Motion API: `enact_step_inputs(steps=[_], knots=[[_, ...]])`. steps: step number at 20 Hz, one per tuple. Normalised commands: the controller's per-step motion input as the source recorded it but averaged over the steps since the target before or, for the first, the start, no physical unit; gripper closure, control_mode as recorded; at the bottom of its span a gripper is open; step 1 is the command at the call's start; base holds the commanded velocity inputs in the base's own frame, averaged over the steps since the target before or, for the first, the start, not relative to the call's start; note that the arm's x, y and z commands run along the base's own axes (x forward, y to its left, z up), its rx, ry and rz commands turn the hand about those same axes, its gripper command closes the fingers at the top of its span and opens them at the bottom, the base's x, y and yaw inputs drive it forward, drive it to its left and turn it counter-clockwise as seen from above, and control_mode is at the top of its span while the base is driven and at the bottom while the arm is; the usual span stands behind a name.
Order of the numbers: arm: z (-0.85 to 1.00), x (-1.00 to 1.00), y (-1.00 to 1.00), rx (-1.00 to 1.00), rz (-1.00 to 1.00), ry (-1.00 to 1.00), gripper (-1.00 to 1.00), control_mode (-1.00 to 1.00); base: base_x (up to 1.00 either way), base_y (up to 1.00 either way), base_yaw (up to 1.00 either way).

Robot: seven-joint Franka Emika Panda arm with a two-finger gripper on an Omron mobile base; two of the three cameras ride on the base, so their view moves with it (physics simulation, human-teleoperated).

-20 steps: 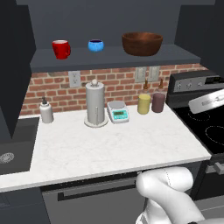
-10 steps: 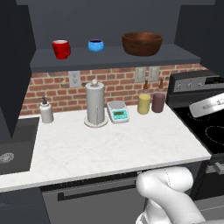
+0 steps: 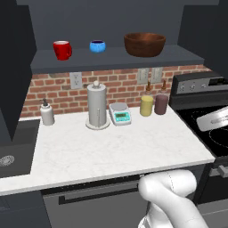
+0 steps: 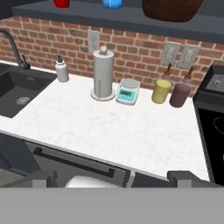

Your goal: Gather all objects into one cabinet and sort the glasses and bowls to opposite sides.

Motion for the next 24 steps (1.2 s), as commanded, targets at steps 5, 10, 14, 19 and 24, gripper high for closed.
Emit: enact_step_inputs(steps=[5,10,14,19,24], knots=[[-0.06,-0.07,0.00,0.00,0.00,0.00,-1.00,1.00,-0.15,0.00,0.00],[0.00,0.00,0.00,0.00,0.00,0.00,-1.00,1.00,-0.73,0.00,0.02],[0.00,0.00,0.00,0.00,0.00,0.00,-1.00,1.00,-0.35,0.29,0.00],[0.00,0.00,0.00,0.00,0.00,0.00,-1.00,1.00,-0.45,0.75,-0.09],[0.00,0.00,0.00,0.00,0.00,0.00,-1.00,1.00,-0.57,1.00,-0.22]])
